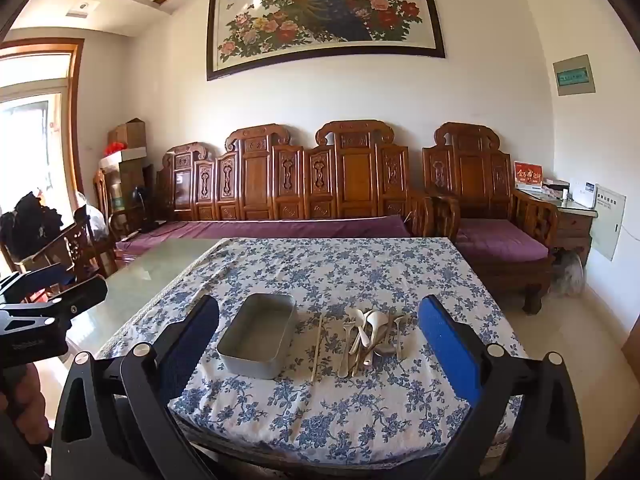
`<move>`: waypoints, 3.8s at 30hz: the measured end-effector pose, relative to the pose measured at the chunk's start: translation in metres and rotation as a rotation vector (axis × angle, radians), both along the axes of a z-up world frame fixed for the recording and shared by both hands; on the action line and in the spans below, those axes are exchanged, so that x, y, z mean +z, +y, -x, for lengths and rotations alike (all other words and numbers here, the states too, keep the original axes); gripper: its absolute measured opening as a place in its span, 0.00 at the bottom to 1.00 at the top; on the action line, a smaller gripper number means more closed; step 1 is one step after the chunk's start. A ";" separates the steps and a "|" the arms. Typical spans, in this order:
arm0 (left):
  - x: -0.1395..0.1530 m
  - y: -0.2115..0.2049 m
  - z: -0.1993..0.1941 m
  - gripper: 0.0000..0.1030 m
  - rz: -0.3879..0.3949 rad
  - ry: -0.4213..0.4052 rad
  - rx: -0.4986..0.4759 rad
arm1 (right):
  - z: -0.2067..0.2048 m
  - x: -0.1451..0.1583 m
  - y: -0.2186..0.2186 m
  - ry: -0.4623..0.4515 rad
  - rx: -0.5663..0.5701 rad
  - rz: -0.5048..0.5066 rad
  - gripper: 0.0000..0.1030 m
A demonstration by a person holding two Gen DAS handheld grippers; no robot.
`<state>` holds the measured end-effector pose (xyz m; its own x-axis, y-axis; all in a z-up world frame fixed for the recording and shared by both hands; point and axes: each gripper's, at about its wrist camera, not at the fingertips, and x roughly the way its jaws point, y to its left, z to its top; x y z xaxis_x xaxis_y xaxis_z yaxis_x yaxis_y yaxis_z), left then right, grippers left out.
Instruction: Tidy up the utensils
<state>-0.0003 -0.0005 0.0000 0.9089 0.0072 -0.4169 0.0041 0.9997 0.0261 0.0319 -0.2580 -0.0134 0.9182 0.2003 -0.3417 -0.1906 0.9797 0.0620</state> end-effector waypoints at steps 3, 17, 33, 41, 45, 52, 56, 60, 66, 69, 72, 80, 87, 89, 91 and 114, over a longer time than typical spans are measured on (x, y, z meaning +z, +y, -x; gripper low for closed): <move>0.000 0.001 0.000 0.94 0.001 0.006 -0.001 | 0.000 0.000 0.000 0.000 -0.001 -0.002 0.98; 0.001 0.001 0.001 0.94 0.003 0.003 -0.001 | 0.001 -0.001 0.000 0.000 0.001 -0.003 0.98; 0.005 -0.004 0.001 0.94 -0.002 -0.004 -0.002 | 0.002 -0.001 0.000 0.000 0.002 -0.004 0.98; 0.010 -0.008 0.002 0.94 -0.001 -0.008 -0.012 | 0.001 0.002 0.005 -0.002 0.002 -0.005 0.98; 0.010 -0.008 0.003 0.94 0.000 -0.009 -0.013 | 0.001 0.001 0.004 -0.002 0.002 -0.006 0.98; 0.009 -0.008 0.003 0.94 0.000 -0.011 -0.015 | 0.002 0.001 0.005 -0.004 0.002 -0.007 0.98; 0.011 -0.009 0.005 0.94 -0.001 -0.014 -0.016 | 0.002 0.001 0.005 -0.003 0.002 -0.007 0.98; 0.011 -0.009 0.005 0.94 -0.001 -0.014 -0.016 | 0.002 0.000 0.005 -0.004 0.002 -0.007 0.98; 0.011 -0.010 0.005 0.94 -0.001 -0.015 -0.015 | 0.002 0.000 0.006 -0.004 0.002 -0.007 0.98; 0.012 -0.010 0.005 0.94 -0.001 -0.016 -0.017 | 0.001 -0.001 0.005 -0.005 0.003 -0.007 0.98; 0.012 -0.010 0.005 0.94 -0.002 -0.016 -0.017 | 0.001 -0.001 0.006 -0.004 0.002 -0.007 0.98; 0.012 -0.011 0.005 0.94 -0.001 -0.016 -0.018 | 0.000 -0.002 0.006 -0.006 0.002 -0.007 0.98; 0.013 -0.011 0.005 0.94 0.000 -0.014 -0.022 | 0.000 -0.003 0.007 -0.005 0.002 -0.005 0.98; 0.013 -0.012 0.004 0.94 0.002 -0.008 -0.026 | 0.001 0.000 0.005 -0.003 0.003 -0.005 0.98; 0.011 -0.012 0.001 0.94 0.006 0.003 -0.029 | 0.000 0.003 0.004 0.004 0.002 -0.005 0.98; -0.069 -0.024 -0.100 0.94 -0.009 0.211 -0.133 | -0.108 -0.078 -0.045 0.174 0.008 0.007 0.64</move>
